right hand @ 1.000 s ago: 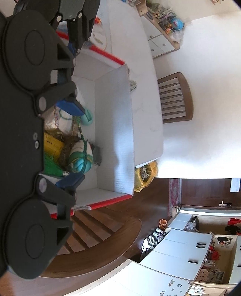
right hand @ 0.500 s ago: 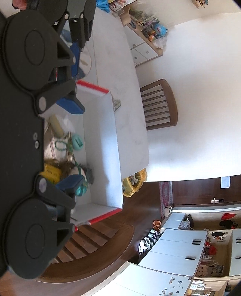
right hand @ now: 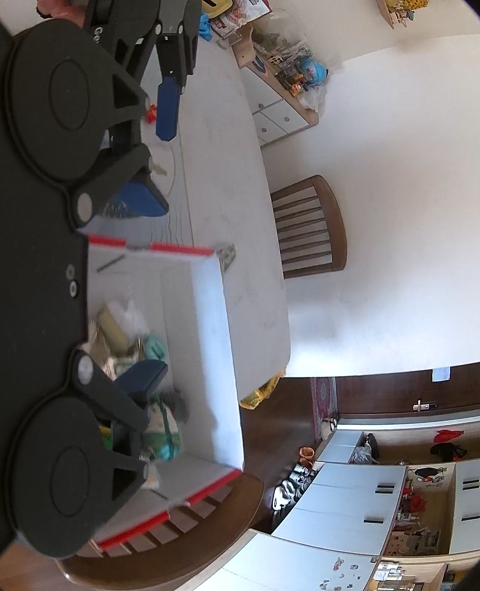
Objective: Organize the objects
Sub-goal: 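Withdraw both tools from the shoebox toward the horse keychain and correction tape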
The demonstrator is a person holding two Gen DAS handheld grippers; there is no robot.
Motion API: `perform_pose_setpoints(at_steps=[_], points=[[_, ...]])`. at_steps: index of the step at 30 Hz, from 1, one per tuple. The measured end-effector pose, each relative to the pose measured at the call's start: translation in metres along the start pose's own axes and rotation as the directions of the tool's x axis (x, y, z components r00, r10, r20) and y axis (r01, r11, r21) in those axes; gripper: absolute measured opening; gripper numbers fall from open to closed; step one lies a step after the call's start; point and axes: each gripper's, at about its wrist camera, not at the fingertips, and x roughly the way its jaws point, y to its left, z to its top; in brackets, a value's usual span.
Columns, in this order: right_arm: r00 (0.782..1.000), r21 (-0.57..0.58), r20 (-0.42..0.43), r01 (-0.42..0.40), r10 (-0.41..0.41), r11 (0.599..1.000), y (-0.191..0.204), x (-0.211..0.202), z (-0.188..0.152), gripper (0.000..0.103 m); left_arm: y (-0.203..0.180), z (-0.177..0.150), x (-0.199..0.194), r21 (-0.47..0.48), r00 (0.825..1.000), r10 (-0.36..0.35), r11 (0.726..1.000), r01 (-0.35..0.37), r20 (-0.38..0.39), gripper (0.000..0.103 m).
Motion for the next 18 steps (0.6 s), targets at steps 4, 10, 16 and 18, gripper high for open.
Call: perform_pose_setpoints(at_steps=[4, 10, 16, 18], points=[[1.0, 0.005, 0.002, -0.01, 0.01, 1.0, 0.022, 0.006, -0.002, 0.088, 0.024, -0.008, -0.011, -0.009, 1.0, 0.018, 1.0, -0.018, 0.007, 0.076], [1.0, 0.0, -0.002, -0.02, 0.02, 1.0, 0.053, 0.017, -0.004, 0.094, 0.06, -0.021, -0.022, -0.041, 0.999, 0.045, 0.998, -0.045, 0.005, 0.078], [1.0, -0.018, -0.006, -0.027, 0.027, 0.999, 0.083, 0.027, -0.004, 0.098, 0.096, -0.034, -0.029, -0.09, 0.998, 0.062, 0.994, -0.062, -0.002, 0.078], [0.999, -0.025, -0.009, -0.032, 0.031, 0.999, 0.092, 0.03, -0.005, 0.099, 0.105, -0.037, -0.031, -0.102, 0.997, 0.077, 0.992, -0.077, -0.003, 0.082]])
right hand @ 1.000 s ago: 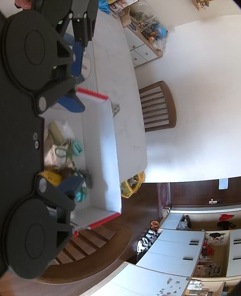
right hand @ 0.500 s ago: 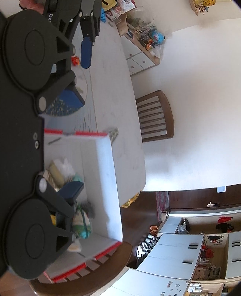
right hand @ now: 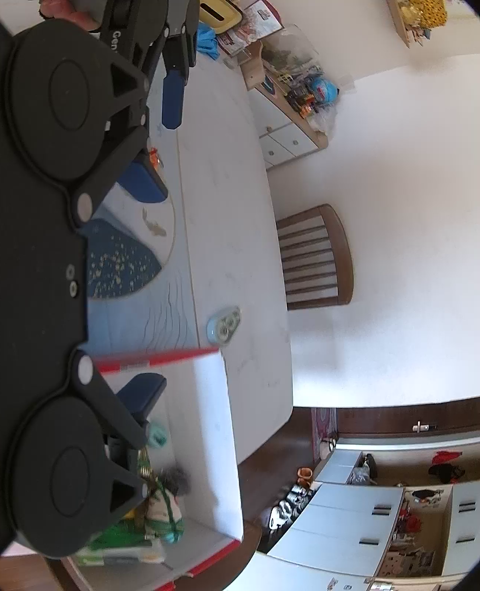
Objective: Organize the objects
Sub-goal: 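Withdraw both tools from the shoebox toward the horse keychain and correction tape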
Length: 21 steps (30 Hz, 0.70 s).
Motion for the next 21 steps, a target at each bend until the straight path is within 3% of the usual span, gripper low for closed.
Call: perform_pose_setpoints(at_steps=[1, 8, 10, 21], points=[[1.0, -0.004, -0.003, -0.001, 0.001, 1.0, 0.004, 0.002, 0.0, 0.099, 0.004, -0.001, 0.0, -0.004, 1.0, 0.008, 1.0, -0.008, 0.002, 0.088], [1.0, -0.04, -0.015, -0.016, 0.016, 0.999, 0.025, 0.017, 0.006, 0.1, 0.033, -0.008, -0.003, -0.046, 0.998, 0.054, 0.998, -0.053, 0.027, 0.095], [1.0, -0.052, -0.021, -0.021, 0.019, 0.998, 0.029, 0.022, 0.009, 0.1, 0.041, -0.009, -0.002, -0.059, 0.997, 0.07, 0.996, -0.068, 0.034, 0.102], [0.998, -0.068, -0.059, -0.028, 0.024, 0.997, 0.032, 0.063, 0.029, 0.1, 0.076, -0.014, 0.019, -0.139, 0.991, 0.127, 0.983, -0.121, 0.034, 0.102]])
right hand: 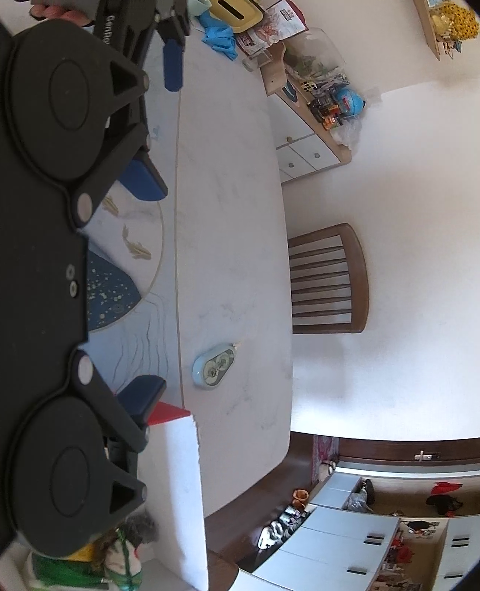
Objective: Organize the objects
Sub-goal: 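Withdraw both tools from the shoebox toward the horse keychain and correction tape, then grasp the red horse keychain with the left tool while the right tool grasps the blue correction tape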
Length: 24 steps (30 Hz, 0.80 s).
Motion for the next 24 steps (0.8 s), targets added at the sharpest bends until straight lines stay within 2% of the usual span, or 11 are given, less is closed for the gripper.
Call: perform_pose_setpoints(at_steps=[13, 19, 24], points=[[0.998, -0.004, -0.059, 0.023, -0.023, 1.0, -0.019, 0.06, 0.028, 0.1, 0.019, -0.002, 0.051, -0.05, 0.998, 0.017, 0.999, -0.021, -0.063, 0.102], [0.994, 0.034, -0.091, 0.058, -0.054, 0.998, -0.04, 0.098, 0.043, 0.1, 0.019, -0.007, 0.072, -0.033, 0.996, 0.035, 0.999, -0.038, -0.076, 0.102], [0.987, 0.081, -0.133, 0.099, -0.088, 0.992, -0.055, 0.133, 0.053, 0.1, 0.022, -0.01, 0.086, -0.057, 0.995, 0.024, 0.998, -0.03, -0.093, 0.102]])
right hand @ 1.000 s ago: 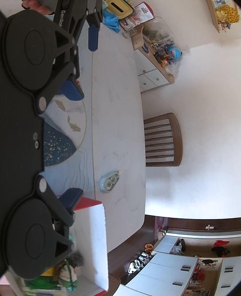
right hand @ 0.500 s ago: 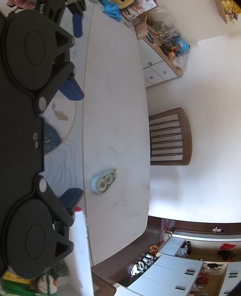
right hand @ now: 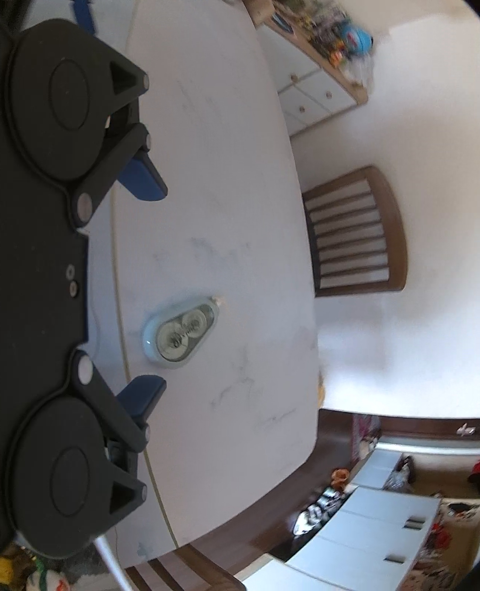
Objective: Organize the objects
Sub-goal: 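Grasp the red horse keychain with the left tool while the right tool grasps the blue correction tape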
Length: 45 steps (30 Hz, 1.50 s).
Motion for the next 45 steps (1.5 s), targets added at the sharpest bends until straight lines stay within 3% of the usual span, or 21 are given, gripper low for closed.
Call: perform_pose_setpoints(at_steps=[11, 23, 34, 42, 45], points=[[0.99, 0.057, -0.113, 0.086, -0.079, 0.995, -0.007, 0.057, 0.018, 0.099, 0.0, -0.021, 0.02, 0.021, 0.999, 0.002, 1.0, -0.001, -0.045, 0.102], [0.983, 0.046, -0.125, 0.142, -0.135, 0.989, 0.003, 0.087, 0.024, 0.094, 0.006, -0.023, 0.029, -0.011, 0.996, 0.08, 0.997, -0.08, -0.028, 0.1], [0.971, -0.006, -0.116, 0.212, -0.211, 0.977, 0.006, 0.097, 0.023, 0.081, 0.004, -0.022, 0.023, 0.0, 0.994, 0.112, 0.994, -0.112, 0.004, 0.061], [0.971, 0.067, -0.124, 0.215, -0.206, 0.974, -0.003, 0.104, 0.022, 0.075, 0.006, -0.021, 0.021, -0.008, 0.994, 0.108, 0.994, -0.108, 0.003, 0.06], [0.972, 0.065, -0.112, 0.213, -0.204, 0.975, -0.001, 0.099, 0.022, 0.065, 0.006, -0.02, 0.022, -0.009, 0.995, 0.103, 0.995, -0.103, 0.001, 0.06]])
